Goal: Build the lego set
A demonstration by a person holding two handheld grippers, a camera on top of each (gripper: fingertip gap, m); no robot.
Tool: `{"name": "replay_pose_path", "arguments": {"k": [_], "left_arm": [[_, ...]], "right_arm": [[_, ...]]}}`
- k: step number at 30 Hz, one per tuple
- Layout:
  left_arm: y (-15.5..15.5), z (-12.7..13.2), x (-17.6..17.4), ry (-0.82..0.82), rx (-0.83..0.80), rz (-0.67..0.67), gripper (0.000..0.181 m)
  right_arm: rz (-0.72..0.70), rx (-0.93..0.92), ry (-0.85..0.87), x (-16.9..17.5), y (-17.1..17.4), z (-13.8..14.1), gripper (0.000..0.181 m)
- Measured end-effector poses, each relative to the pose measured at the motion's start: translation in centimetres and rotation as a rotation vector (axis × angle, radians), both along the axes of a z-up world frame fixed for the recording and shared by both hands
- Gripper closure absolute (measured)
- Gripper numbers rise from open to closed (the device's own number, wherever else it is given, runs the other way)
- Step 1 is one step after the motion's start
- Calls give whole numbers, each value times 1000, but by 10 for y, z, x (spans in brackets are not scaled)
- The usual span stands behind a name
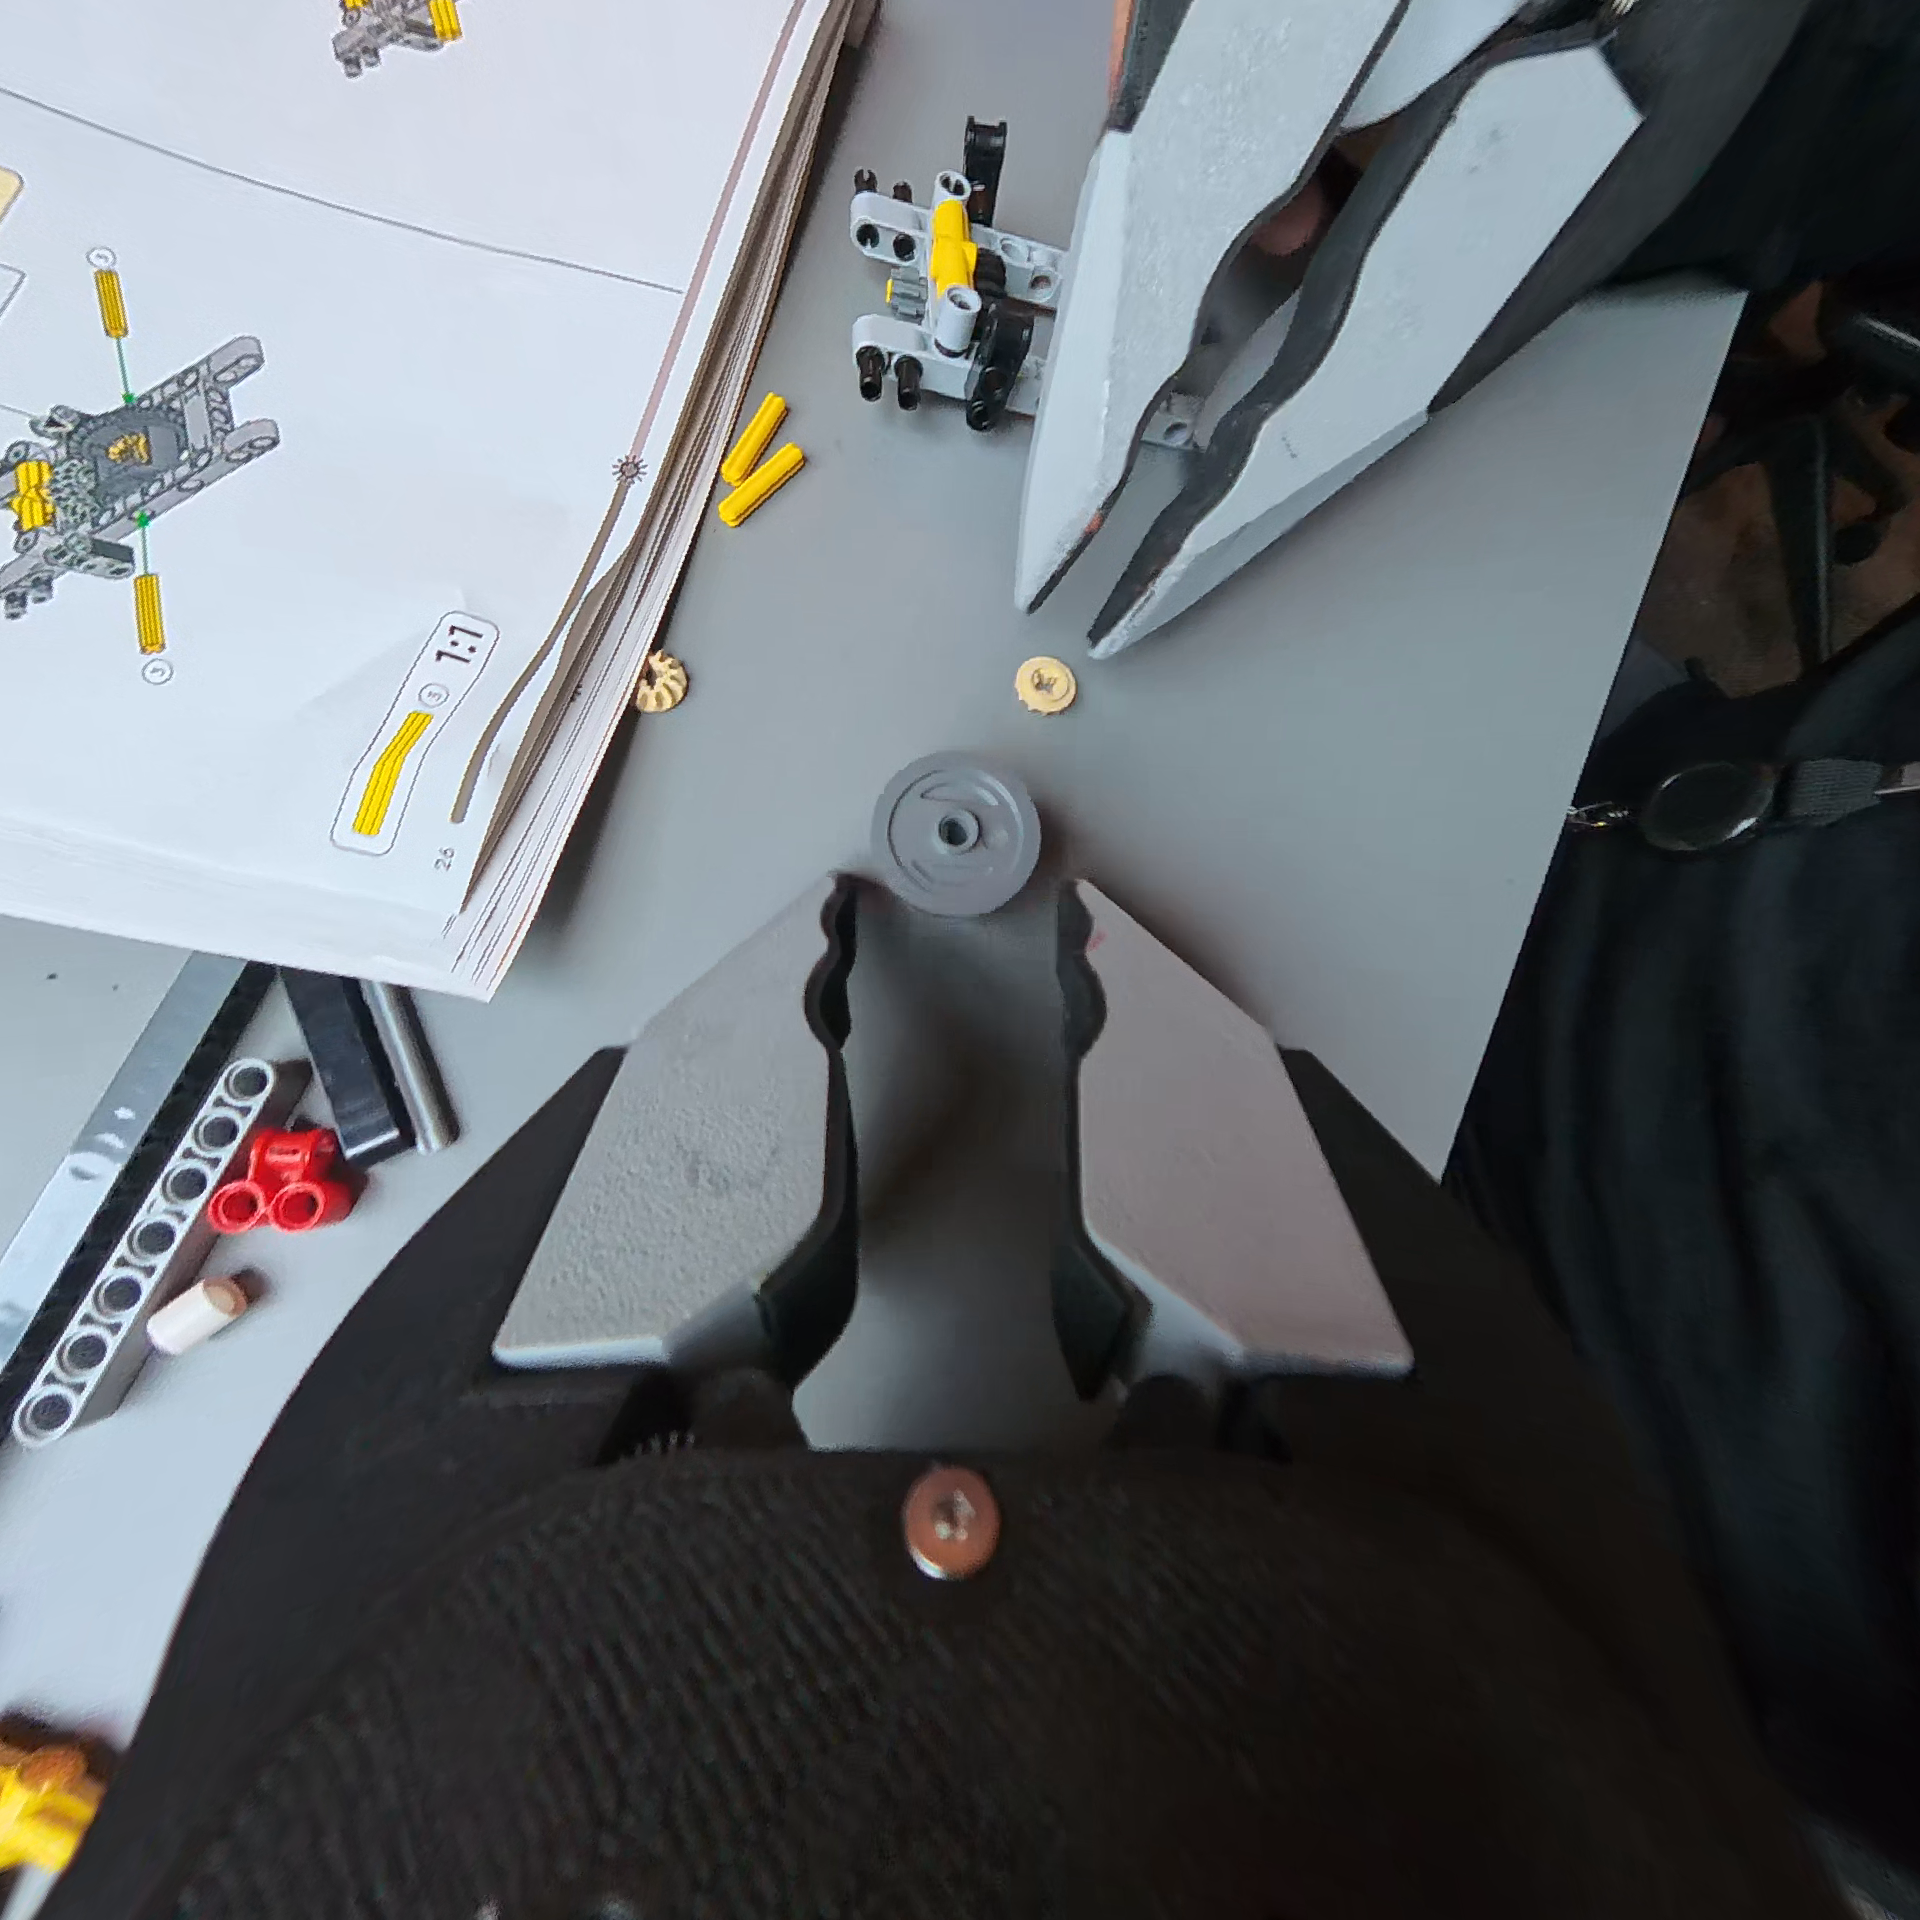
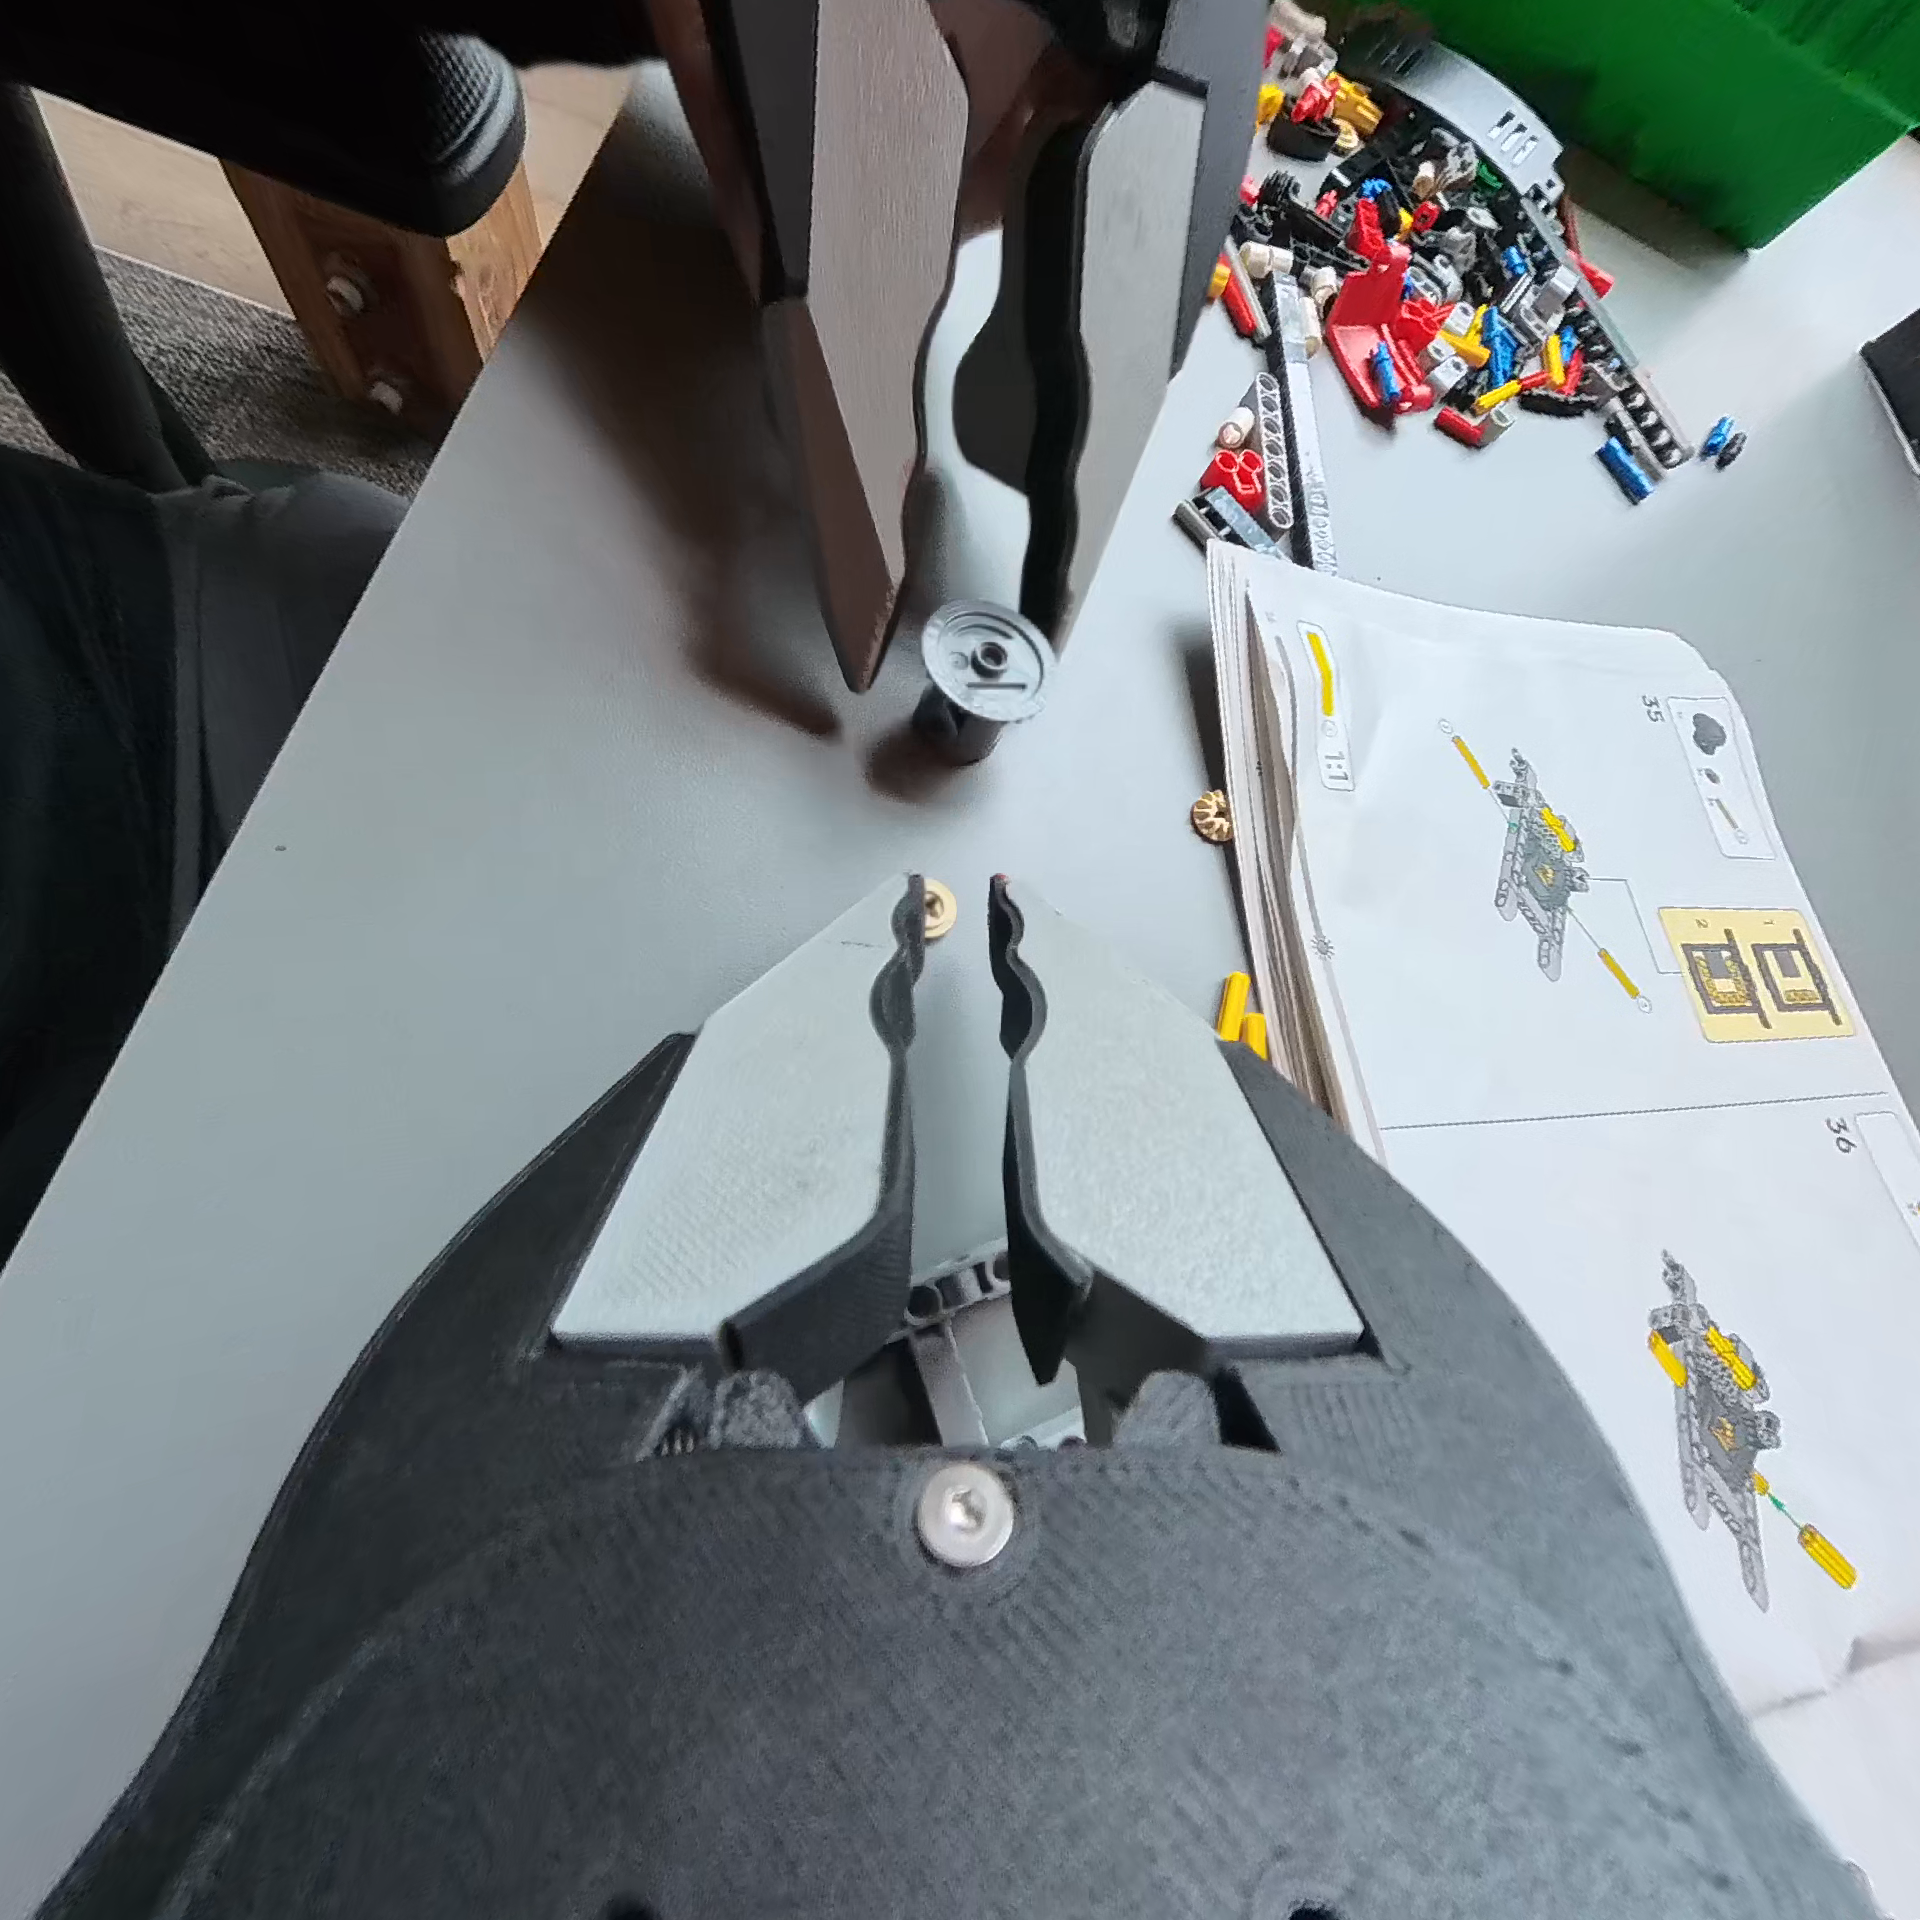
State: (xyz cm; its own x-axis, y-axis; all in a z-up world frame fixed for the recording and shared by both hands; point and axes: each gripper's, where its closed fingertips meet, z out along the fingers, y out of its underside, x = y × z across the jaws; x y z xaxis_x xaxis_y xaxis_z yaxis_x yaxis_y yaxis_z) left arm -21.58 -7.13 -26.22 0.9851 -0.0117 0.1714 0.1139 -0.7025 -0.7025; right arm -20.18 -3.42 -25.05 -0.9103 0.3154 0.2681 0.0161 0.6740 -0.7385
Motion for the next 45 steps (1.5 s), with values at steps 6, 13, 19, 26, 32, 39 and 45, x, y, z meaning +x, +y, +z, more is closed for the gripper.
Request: {"name": "replay_pose_path", "arguments": {"k": [6, 13, 19, 26, 32, 39, 45], "left_arm": [[2, 4, -1, 44, -12, 6, 134], [10, -1, 6, 103, -23, -36, 148], [12, 3, 0, 143, 18, -19, 153], [22, 6, 15, -51, 61, -2, 153], [24, 13, 32, -439, 78, 24, 153], [21, 10, 44, -563, 24, -1, 153], [21, 10, 45, -608, 21, 2, 152]], "right_arm": [[4, -3, -1, 1, -2, -1, 172], [8, -2, 4, 2, -3, 0, 173], [5, 0, 10, 1, -4, 0, 173], [-8, -105, 23, -2, -5, 17, 164], [101, -63, 93, 15, -17, 17, 162], [115, 6, 171, 16, -20, 11, 179], [103, 0, 117, 16, -20, 7, 180]]}}
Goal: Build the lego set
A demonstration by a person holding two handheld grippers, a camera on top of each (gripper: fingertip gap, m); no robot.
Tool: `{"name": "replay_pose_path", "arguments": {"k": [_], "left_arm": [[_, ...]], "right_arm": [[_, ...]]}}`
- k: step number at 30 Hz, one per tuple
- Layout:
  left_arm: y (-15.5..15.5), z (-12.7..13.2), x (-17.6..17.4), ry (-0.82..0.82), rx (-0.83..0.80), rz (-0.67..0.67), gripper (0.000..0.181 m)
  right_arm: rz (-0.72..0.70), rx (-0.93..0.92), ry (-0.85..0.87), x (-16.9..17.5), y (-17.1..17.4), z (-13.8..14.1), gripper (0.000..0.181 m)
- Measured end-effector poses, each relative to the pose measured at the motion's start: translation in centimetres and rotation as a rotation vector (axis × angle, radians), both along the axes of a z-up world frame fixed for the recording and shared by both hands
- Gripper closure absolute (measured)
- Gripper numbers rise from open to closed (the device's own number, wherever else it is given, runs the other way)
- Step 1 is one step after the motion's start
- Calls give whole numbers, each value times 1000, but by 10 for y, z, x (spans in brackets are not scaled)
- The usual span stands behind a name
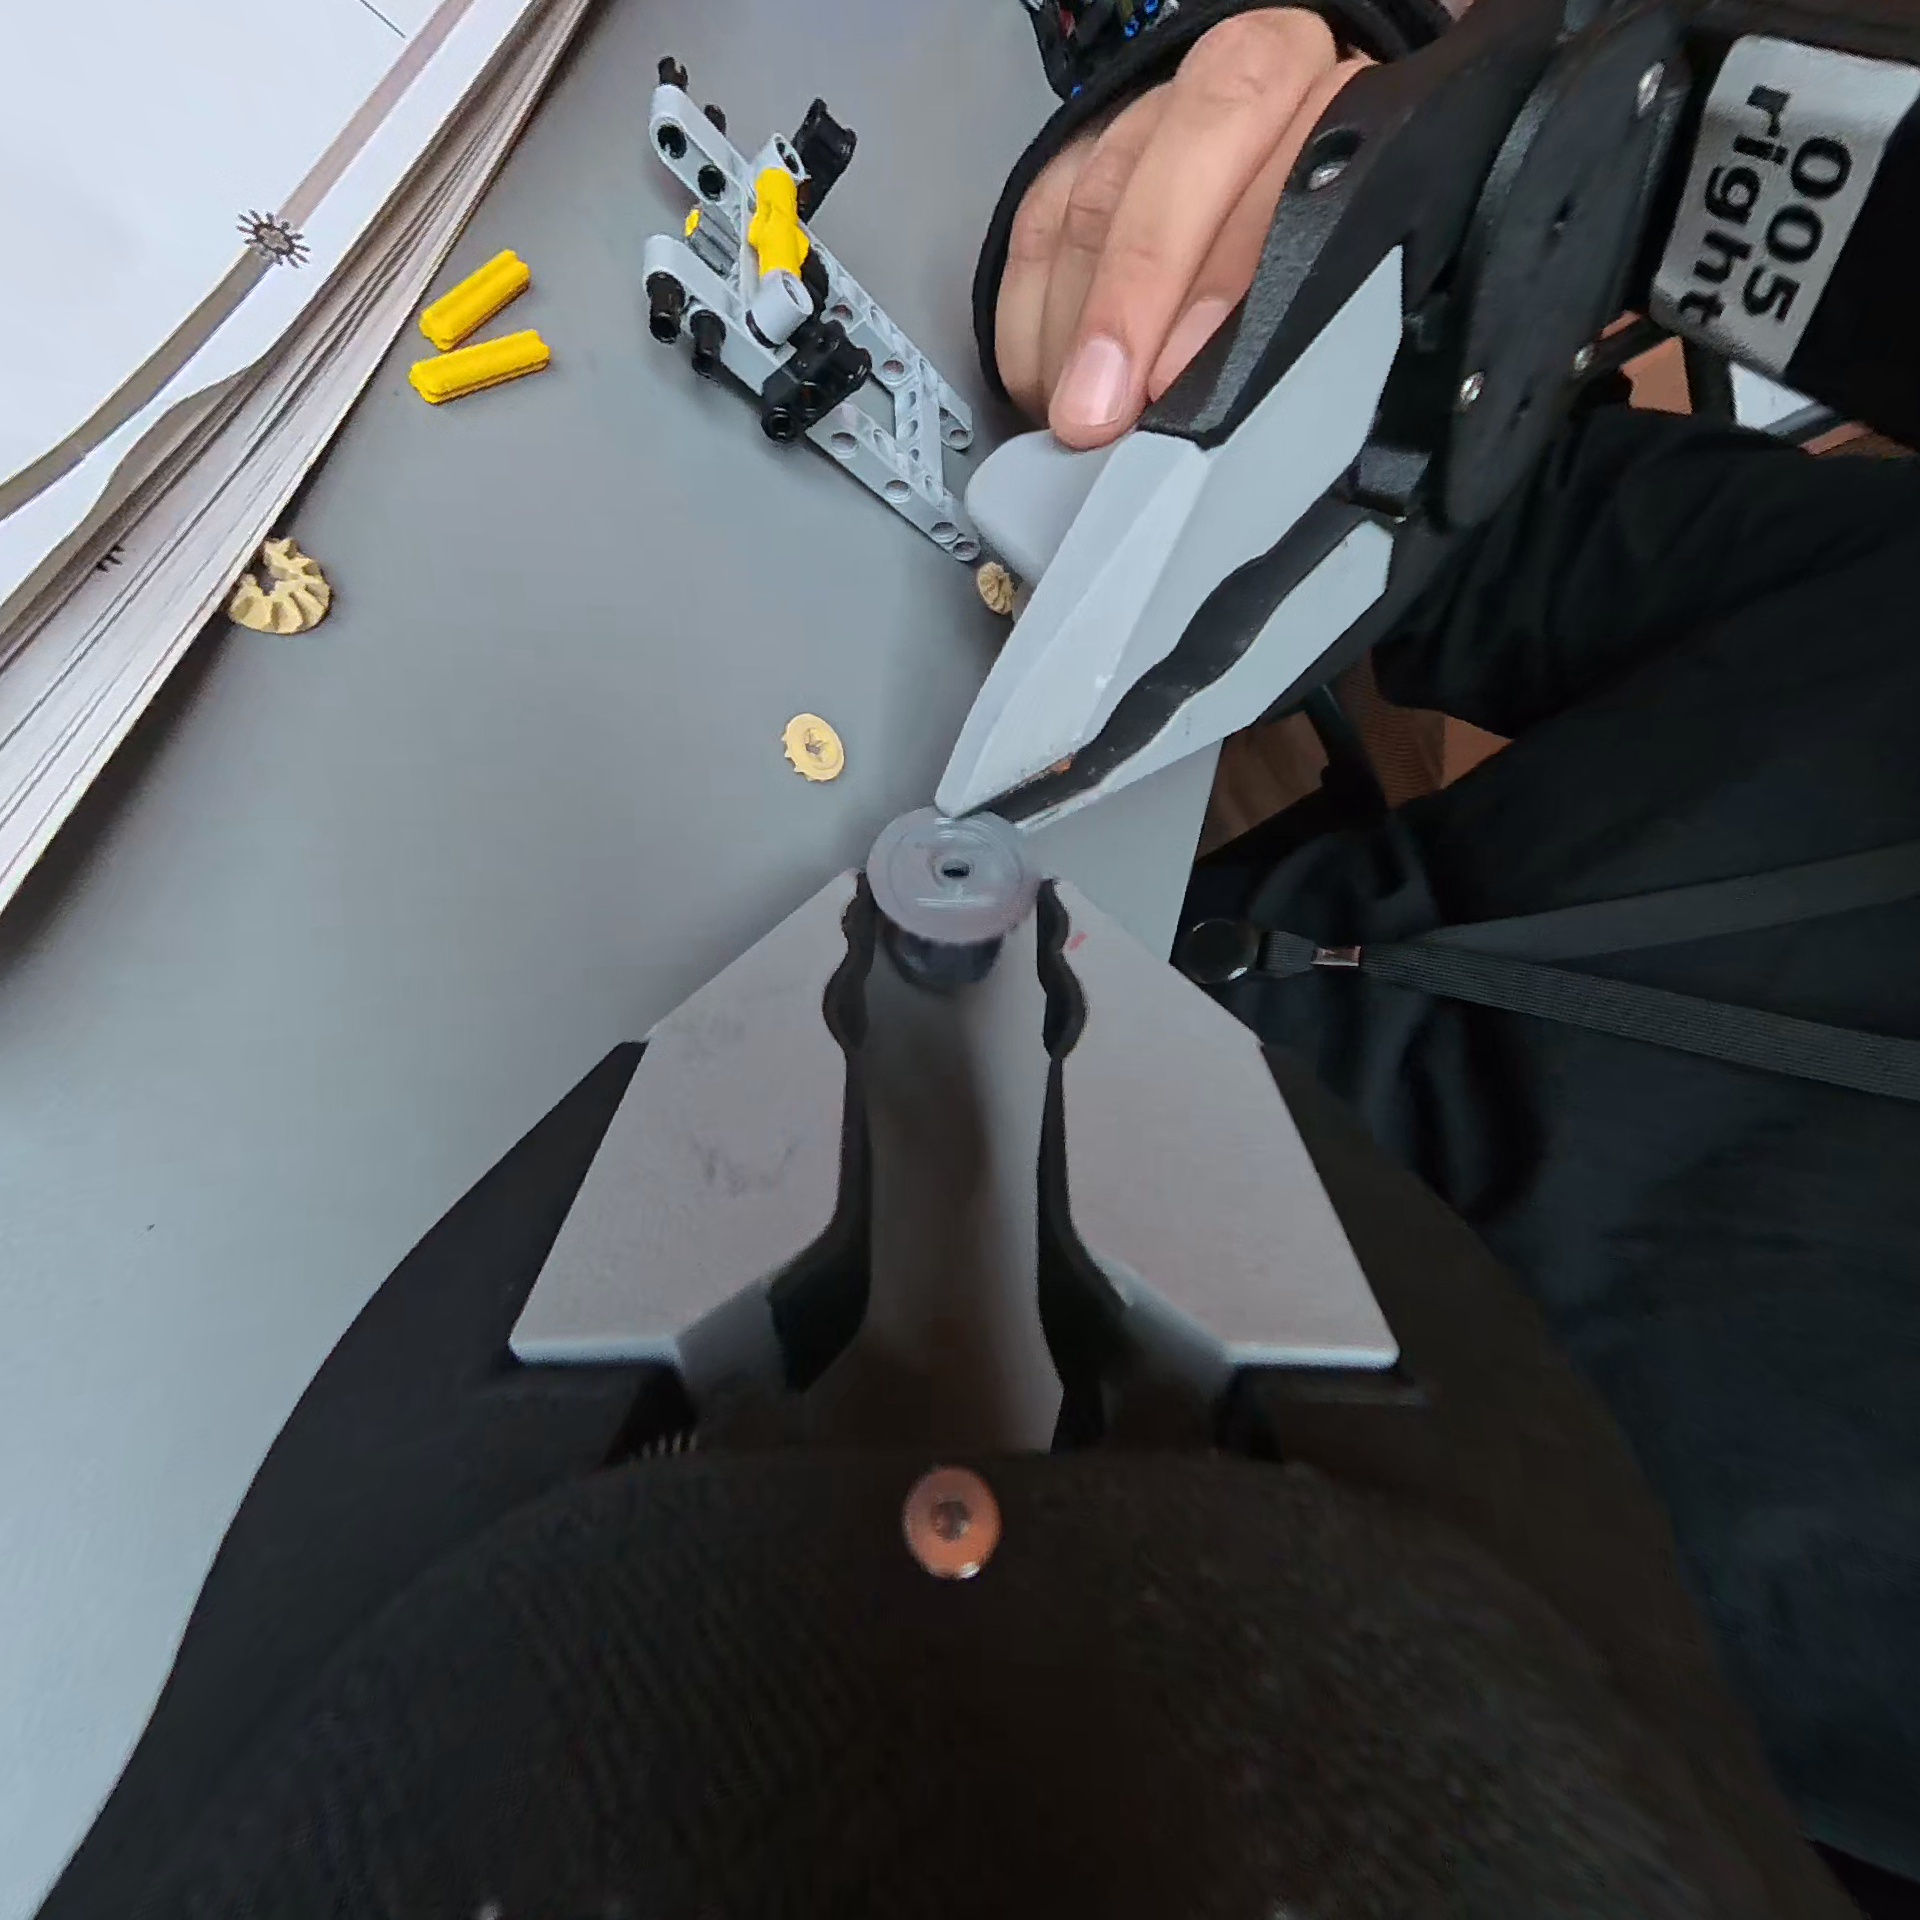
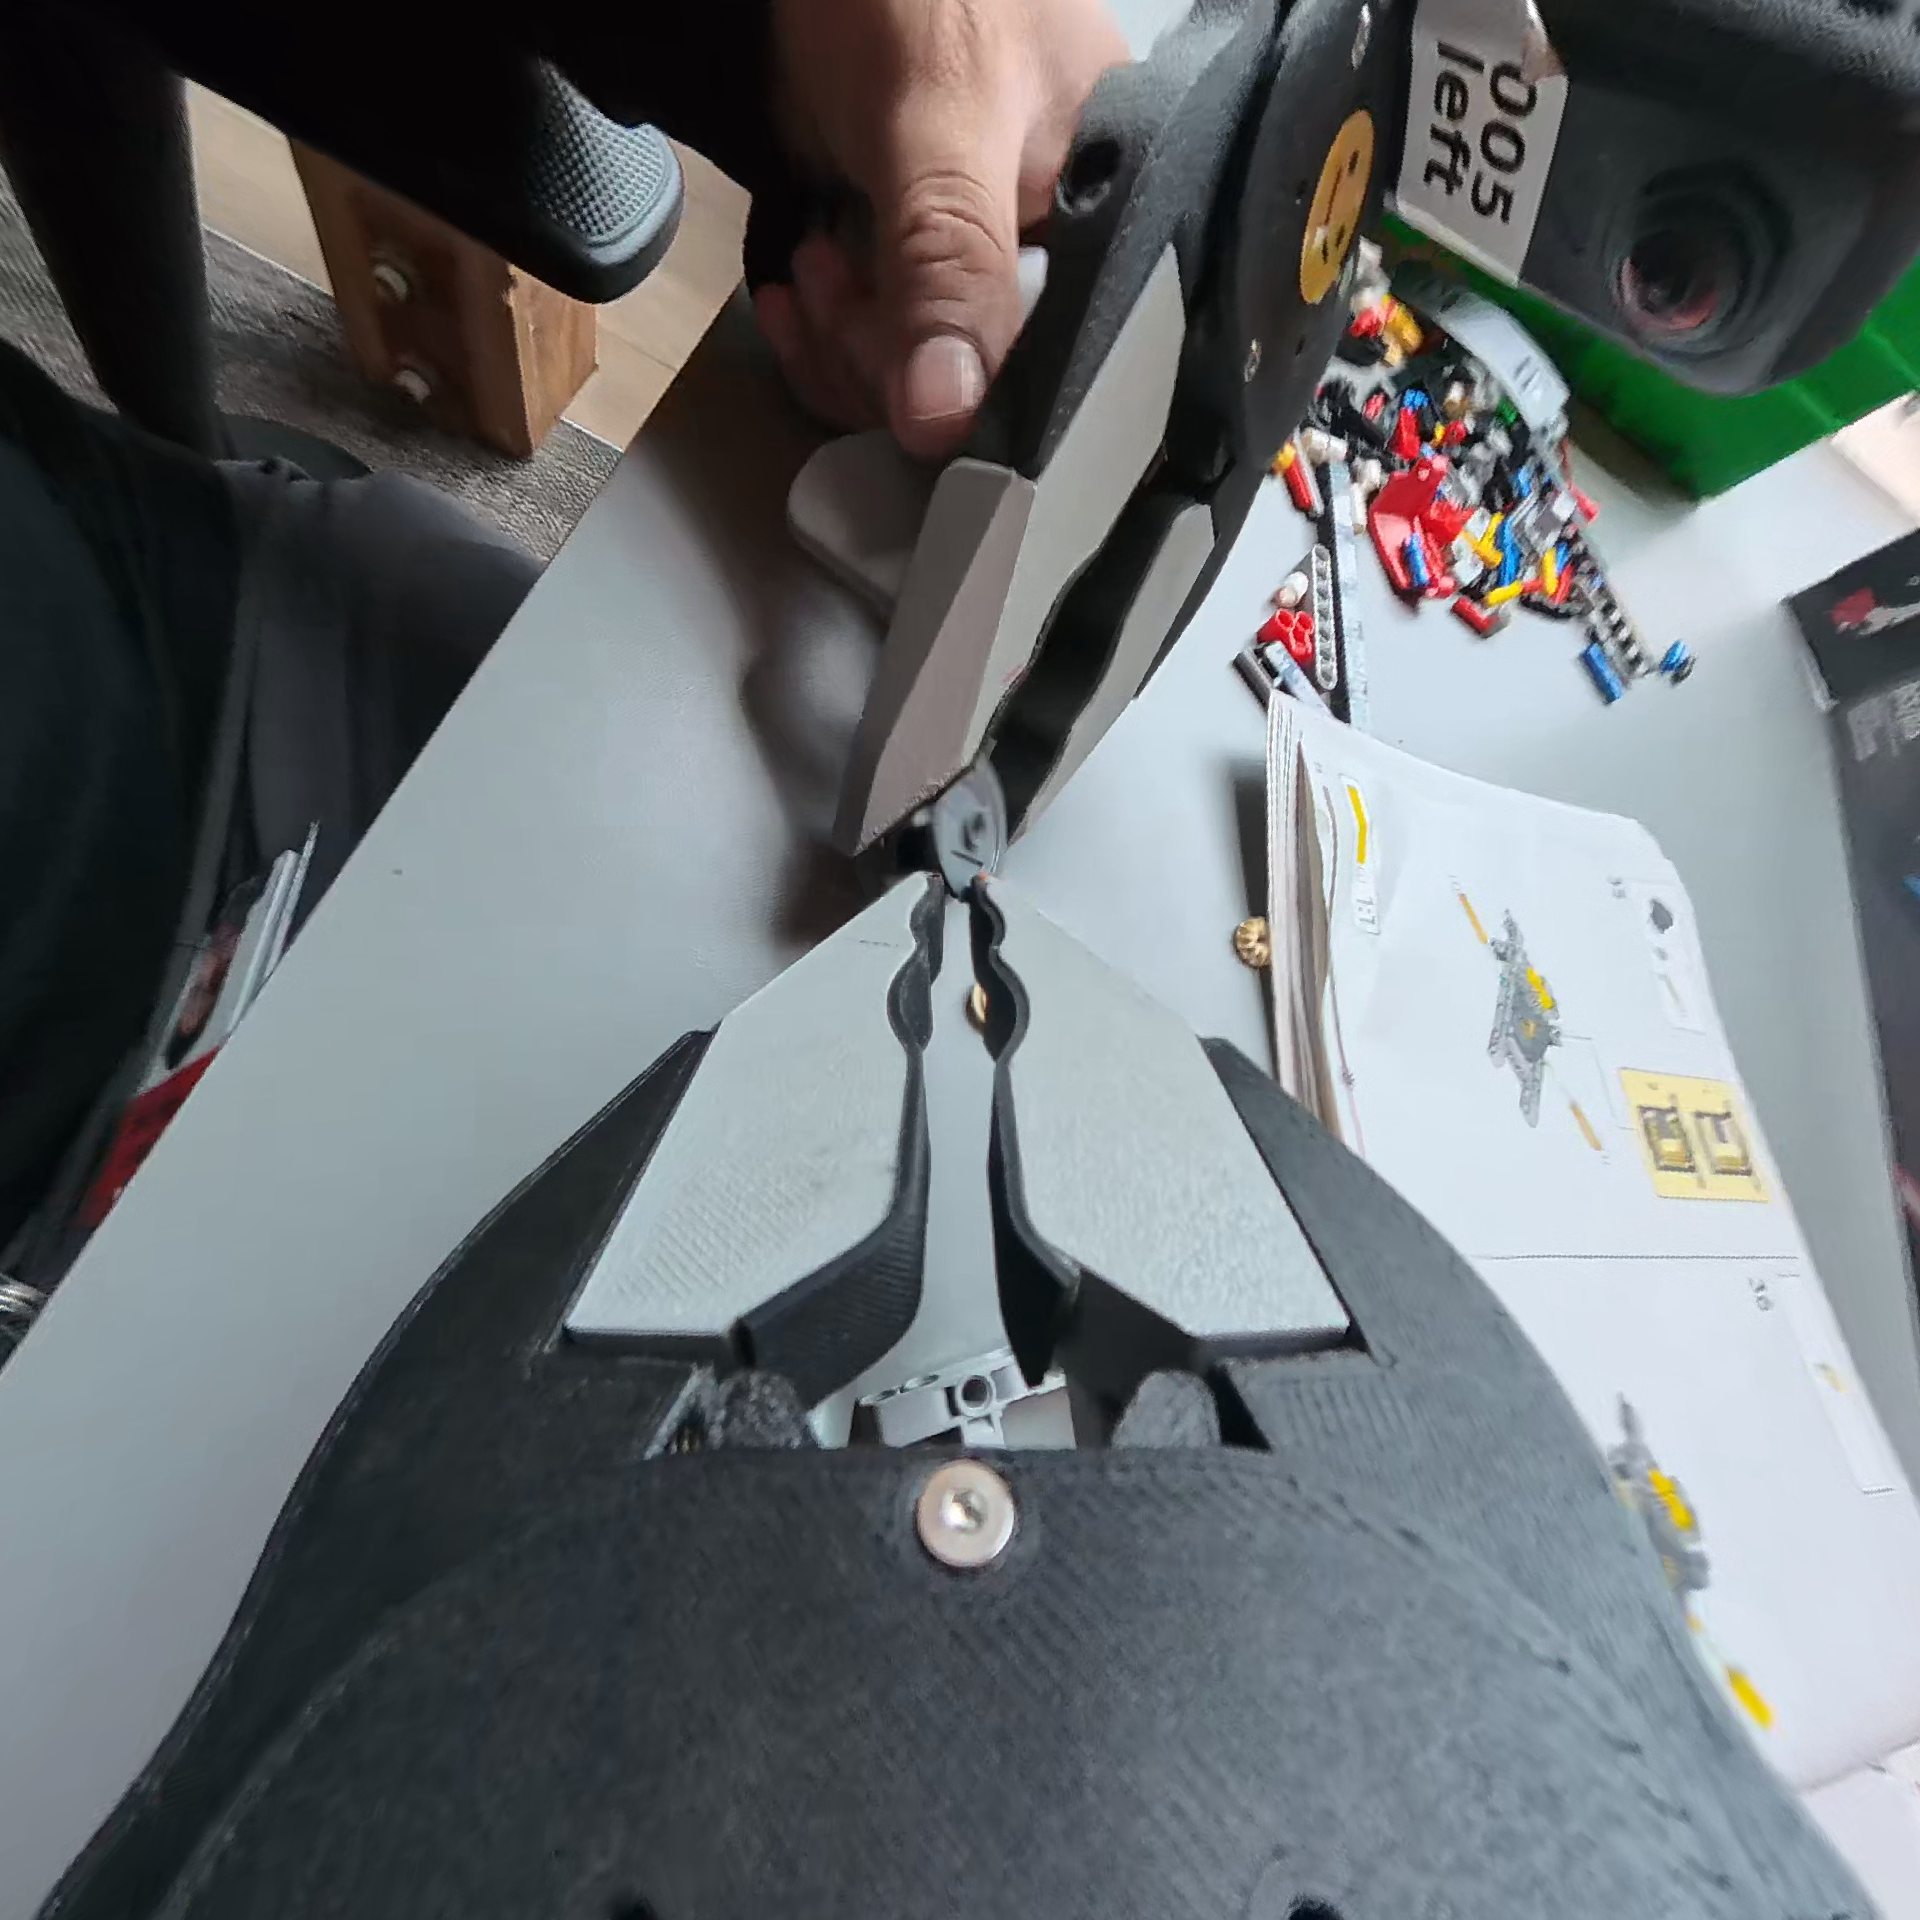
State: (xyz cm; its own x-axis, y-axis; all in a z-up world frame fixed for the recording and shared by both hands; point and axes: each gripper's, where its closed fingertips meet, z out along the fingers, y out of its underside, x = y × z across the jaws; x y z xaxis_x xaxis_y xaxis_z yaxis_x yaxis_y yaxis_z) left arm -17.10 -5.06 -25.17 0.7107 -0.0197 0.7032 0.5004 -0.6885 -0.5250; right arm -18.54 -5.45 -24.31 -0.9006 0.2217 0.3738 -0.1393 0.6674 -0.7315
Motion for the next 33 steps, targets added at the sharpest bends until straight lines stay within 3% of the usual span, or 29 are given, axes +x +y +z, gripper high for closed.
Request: {"name": "replay_pose_path", "arguments": {"k": [8, 13, 20, 26, 33], "left_arm": [[-14, -4, -8, 94, -17, -36, 159], [-21, -3, -21, 211, 6, -25, 152], [-9, -8, -17, 555, 56, -105, 140], [-3, -12, -13, 619, 47, -121, 154], [-4, -11, -15, 586, 44, -100, 154]], "right_arm": [[-47, -73, -178, -6, 8, -1, 181], [-42, -61, -215, -5, 8, -8, 181], [-57, -10, -152, -7, 8, -13, 181], [-68, -23, -146, -9, 9, -10, 181], [-77, -24, -129, -11, 10, -8, 181]]}}
